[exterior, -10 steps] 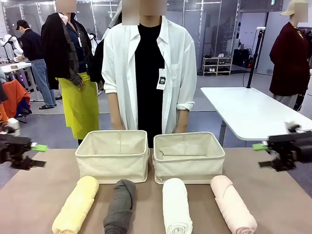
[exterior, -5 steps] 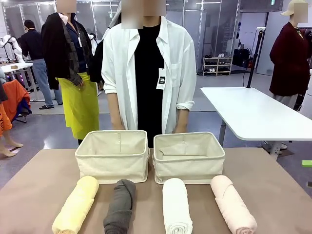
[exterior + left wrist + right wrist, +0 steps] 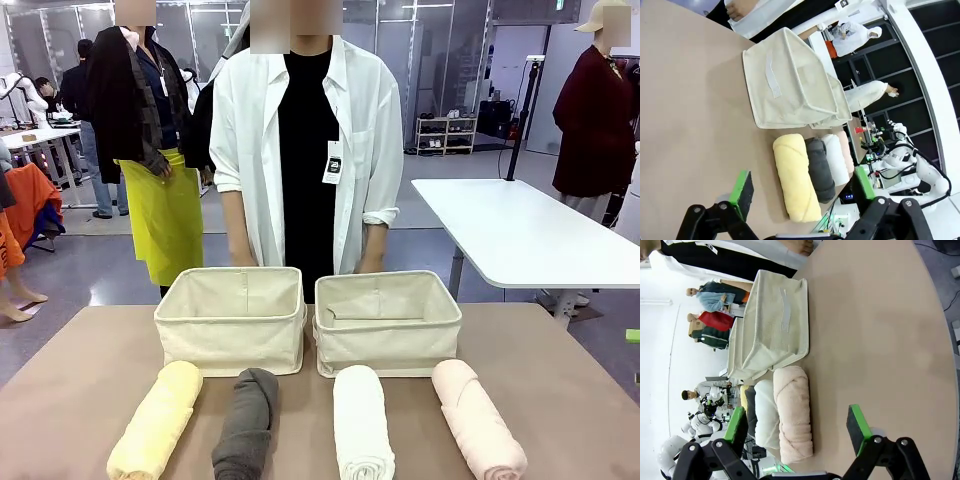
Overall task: Divide the towels into two baskets.
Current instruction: Pick up one hotel-folded towel and place it in the Fabric basket indicated by the person.
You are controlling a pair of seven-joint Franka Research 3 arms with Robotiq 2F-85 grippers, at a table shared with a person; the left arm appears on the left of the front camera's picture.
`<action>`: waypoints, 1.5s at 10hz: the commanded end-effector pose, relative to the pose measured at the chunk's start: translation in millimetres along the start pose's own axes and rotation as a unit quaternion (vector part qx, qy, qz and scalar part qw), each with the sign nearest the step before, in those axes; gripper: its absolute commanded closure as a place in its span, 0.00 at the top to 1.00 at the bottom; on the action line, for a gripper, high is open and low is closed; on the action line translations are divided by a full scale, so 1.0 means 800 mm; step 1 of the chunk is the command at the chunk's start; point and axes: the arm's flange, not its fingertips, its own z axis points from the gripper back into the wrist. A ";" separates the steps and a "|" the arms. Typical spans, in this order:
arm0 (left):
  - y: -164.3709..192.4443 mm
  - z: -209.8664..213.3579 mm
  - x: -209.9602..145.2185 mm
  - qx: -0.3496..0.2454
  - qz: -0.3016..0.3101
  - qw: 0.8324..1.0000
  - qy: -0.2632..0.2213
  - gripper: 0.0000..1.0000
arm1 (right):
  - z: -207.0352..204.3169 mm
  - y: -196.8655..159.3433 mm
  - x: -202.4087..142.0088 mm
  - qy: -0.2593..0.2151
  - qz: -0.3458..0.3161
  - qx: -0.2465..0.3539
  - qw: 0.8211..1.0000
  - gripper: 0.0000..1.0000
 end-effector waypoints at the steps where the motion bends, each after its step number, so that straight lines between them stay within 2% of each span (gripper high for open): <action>1: 0.000 0.002 0.000 -0.002 0.000 1.000 -0.003 1.00 | -0.001 0.001 -0.002 0.000 -0.001 0.002 1.000 1.00; 13: 0.000 0.002 0.000 -0.002 0.000 1.000 -0.003 1.00 | -0.001 0.001 0.000 0.001 0.001 0.000 1.000 1.00; 15: 0.000 0.002 0.000 -0.002 0.000 1.000 -0.003 1.00 | -0.005 0.041 0.003 0.021 0.041 -0.021 0.999 1.00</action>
